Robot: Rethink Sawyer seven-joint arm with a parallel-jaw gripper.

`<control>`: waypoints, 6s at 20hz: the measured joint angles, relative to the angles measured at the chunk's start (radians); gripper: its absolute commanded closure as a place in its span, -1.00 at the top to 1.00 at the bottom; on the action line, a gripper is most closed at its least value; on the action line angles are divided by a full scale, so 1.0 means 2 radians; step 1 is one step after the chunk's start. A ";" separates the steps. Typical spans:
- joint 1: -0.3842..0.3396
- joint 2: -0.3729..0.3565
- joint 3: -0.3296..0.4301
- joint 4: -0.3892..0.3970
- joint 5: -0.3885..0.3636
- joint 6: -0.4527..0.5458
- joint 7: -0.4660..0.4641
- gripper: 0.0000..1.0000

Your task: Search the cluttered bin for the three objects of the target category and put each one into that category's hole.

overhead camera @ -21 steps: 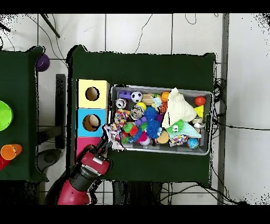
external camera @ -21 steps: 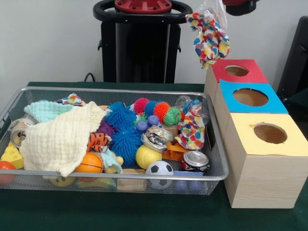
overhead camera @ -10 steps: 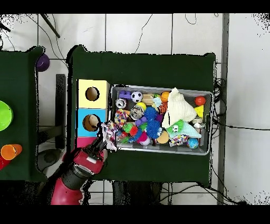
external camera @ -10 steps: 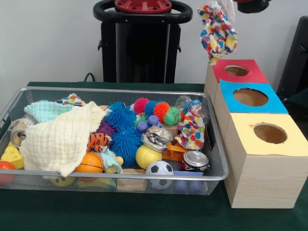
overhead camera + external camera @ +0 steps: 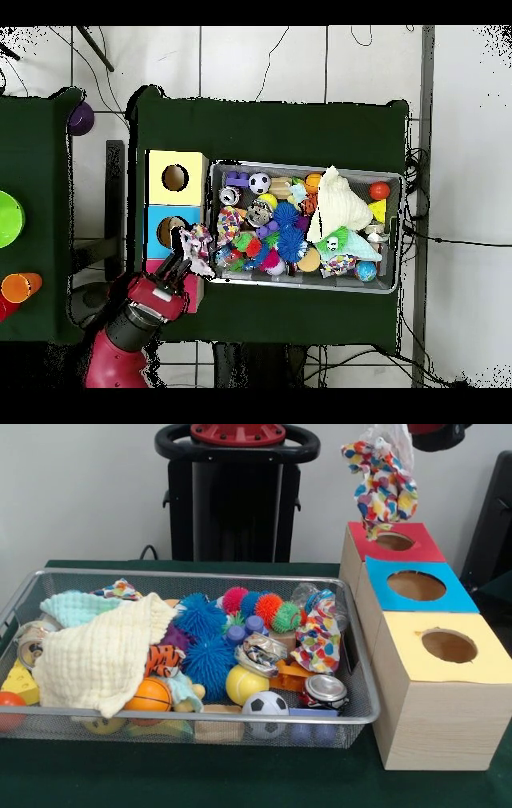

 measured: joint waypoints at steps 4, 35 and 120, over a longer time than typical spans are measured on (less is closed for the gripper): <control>0.000 -0.005 0.001 -0.008 0.007 -0.001 -0.001 -1.00; -0.070 -0.082 0.186 -0.074 0.065 -0.249 -0.028 -1.00; -0.152 -0.100 0.167 -0.092 -0.282 -0.306 -0.028 -1.00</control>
